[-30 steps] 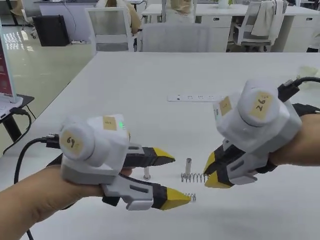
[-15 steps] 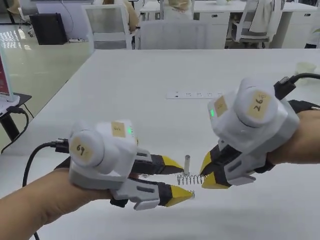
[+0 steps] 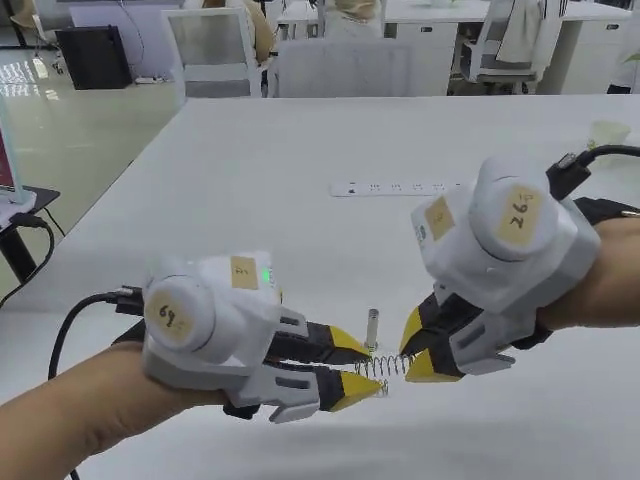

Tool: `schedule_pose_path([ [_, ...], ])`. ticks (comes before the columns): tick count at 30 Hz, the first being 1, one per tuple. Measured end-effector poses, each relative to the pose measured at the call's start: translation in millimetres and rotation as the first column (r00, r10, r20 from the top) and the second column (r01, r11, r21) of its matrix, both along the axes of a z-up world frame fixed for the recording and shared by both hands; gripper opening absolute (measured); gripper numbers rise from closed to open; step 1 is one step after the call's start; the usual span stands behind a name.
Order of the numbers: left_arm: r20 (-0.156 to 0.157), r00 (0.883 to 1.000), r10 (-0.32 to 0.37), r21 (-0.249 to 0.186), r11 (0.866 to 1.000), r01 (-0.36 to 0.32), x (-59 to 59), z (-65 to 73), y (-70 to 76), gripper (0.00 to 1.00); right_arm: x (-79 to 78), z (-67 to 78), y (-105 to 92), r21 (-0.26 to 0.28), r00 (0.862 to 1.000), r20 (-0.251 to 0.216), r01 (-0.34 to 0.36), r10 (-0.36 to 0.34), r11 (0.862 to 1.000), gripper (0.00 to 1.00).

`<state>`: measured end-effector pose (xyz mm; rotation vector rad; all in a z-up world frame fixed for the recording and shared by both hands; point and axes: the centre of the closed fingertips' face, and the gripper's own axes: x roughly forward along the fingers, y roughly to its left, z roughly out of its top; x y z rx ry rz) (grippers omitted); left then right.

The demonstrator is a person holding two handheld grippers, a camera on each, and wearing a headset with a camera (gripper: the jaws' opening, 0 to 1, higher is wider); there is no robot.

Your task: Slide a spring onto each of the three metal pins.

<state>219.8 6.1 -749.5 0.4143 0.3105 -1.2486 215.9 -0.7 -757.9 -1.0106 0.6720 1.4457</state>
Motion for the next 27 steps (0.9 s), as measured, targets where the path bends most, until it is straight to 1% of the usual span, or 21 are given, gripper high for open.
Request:
schedule_pose_path([
  [2,0.003,1.000,-0.006,0.002,1.000,0.006,-1.0,0.3,-1.4,0.06,0.0,-0.1,0.3,0.000,1.000,0.002,-0.002,0.002,1.000,0.08],
  [4,0.006,1.000,-0.010,0.000,1.000,0.010,-1.1,0.4,-2.4,0.04,-0.6,-0.3,0.6,0.000,1.000,-0.001,-0.003,0.003,1.000,0.08],
  [6,0.017,1.000,-0.009,-0.002,1.000,0.009,0.0,1.0,-2.6,0.03,-0.7,-1.1,0.1,-0.005,1.000,0.001,-0.001,0.001,1.000,0.08],
  [11,0.019,1.000,-0.017,0.010,1.000,0.017,-1.5,-1.8,-1.9,0.03,-1.1,0.8,1.0,0.006,1.000,-0.003,0.005,-0.005,1.000,0.08],
  [13,0.017,1.000,-0.020,0.005,1.000,0.020,-1.9,-1.7,-2.1,0.03,-1.4,0.1,0.8,0.009,1.000,-0.013,0.015,-0.015,1.000,0.08],
  [17,0.016,1.000,-0.019,-0.002,1.000,0.019,-1.7,-0.4,-1.4,0.03,0.7,-1.5,0.0,0.032,0.999,-0.032,0.043,-0.042,0.999,0.09],
  [20,0.016,1.000,-0.020,-0.009,1.000,0.021,-2.4,1.1,-1.1,0.02,2.0,-3.5,-1.2,0.051,0.997,-0.048,0.070,-0.068,0.996,0.17],
  [22,0.017,1.000,-0.018,-0.017,1.000,0.018,-2.0,2.9,-0.8,0.02,3.0,-5.9,-3.8,0.058,0.995,-0.056,0.080,-0.077,0.995,0.16],
  [24,0.019,1.000,-0.018,-0.026,0.999,0.018,-2.1,5.3,-1.2,0.02,2.3,-7.1,-3.9,0.075,0.993,-0.076,0.095,-0.089,0.993,0.15],
  [27,0.021,1.000,-0.019,-0.036,0.999,0.019,-2.6,8.1,-2.3,0.02,0.0,-7.4,-2.2,0.088,0.992,-0.090,0.101,-0.093,0.991,0.13],
])
